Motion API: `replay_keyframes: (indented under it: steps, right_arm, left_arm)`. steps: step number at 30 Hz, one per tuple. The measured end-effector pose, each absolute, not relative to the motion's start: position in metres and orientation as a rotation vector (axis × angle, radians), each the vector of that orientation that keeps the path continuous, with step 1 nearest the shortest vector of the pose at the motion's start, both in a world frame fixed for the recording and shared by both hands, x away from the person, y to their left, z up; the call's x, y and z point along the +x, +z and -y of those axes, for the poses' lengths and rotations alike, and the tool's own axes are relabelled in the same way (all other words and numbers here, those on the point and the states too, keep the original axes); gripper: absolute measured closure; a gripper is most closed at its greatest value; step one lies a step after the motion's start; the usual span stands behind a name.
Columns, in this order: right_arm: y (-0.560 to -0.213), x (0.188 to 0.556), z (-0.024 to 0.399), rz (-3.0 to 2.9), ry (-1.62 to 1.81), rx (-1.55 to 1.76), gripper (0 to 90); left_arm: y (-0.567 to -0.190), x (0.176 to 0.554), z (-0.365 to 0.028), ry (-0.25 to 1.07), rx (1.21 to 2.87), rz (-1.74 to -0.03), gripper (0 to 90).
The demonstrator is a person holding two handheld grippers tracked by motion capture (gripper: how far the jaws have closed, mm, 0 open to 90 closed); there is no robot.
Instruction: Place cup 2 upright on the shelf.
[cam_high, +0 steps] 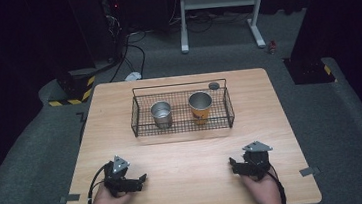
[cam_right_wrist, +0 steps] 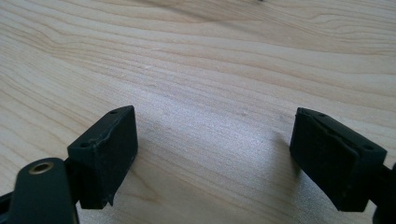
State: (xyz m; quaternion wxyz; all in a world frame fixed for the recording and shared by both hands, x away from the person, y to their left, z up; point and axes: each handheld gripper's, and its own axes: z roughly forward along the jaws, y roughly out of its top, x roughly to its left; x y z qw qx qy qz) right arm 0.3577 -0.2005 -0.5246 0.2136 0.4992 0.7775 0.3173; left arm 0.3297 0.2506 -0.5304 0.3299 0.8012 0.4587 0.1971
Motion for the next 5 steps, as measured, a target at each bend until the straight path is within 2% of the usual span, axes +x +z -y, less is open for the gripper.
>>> replay_keyframes:
  steps: [5]
  right_arm:
    - [-0.5246, 0.3578, 0.2005, -2.158, 0.880, 1.385, 15.0]
  left_arm:
    - [-0.5304, 0.3297, -0.2506, 0.515, 2.096, -1.199, 0.3]
